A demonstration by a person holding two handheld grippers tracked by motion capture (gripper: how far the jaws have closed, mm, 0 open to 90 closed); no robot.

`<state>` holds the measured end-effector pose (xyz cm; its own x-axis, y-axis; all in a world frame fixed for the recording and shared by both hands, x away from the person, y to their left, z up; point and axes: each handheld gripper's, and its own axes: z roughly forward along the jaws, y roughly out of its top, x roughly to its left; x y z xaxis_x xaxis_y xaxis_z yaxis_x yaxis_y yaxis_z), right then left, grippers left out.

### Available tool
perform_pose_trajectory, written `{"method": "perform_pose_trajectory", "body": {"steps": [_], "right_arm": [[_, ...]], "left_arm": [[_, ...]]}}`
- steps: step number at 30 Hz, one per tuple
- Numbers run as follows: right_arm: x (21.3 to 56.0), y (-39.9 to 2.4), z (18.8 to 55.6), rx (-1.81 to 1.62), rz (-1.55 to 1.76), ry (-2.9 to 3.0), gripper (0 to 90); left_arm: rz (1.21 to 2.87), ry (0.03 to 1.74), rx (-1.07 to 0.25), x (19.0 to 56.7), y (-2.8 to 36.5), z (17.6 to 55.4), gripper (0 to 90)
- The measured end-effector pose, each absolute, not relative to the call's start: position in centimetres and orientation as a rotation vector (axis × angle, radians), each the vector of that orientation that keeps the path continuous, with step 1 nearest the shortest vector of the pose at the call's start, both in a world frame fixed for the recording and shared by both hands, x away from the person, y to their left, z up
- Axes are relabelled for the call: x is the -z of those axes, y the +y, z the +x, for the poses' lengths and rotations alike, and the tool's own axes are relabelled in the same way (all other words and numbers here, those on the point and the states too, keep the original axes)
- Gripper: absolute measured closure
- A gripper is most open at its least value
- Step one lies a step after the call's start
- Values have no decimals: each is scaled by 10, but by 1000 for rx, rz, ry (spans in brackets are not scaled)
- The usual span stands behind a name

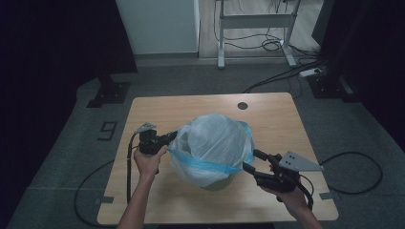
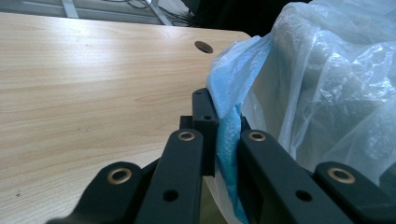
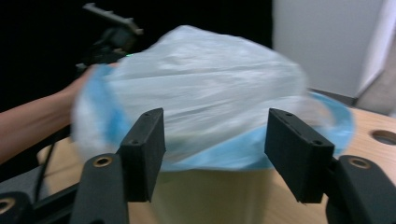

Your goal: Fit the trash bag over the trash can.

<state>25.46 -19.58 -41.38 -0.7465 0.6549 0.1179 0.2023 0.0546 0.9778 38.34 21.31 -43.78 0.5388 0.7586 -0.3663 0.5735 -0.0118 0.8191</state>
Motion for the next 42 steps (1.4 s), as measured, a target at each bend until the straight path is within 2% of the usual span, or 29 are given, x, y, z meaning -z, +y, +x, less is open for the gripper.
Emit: {"method": "perform_pose_trajectory", "body": {"steps": [6, 10, 15, 19, 21, 33, 42], "right_arm": [[412, -177, 241, -1745, 761, 2044, 317], [414, -168, 242, -1700, 732, 2074, 357], [423, -163, 236, -1560, 707, 2052, 554], [431, -159, 229, -1466, 705, 2019, 786], [436, -159, 230, -1457, 714, 2015, 871], [486, -162, 244, -1575, 793, 2128, 890], [495, -160, 233, -1641, 753, 2200, 888]], "left_arm": [[1691, 1130, -214, 437, 213, 383, 889], [1690, 1130, -211, 438, 214, 383, 889], [1688, 1131, -210, 437, 215, 383, 889], [1693, 1128, -210, 438, 214, 382, 889], [1694, 1125, -208, 437, 214, 381, 889], [1723, 1117, -187, 441, 214, 371, 889], [1715, 1104, -175, 440, 225, 358, 888]]}}
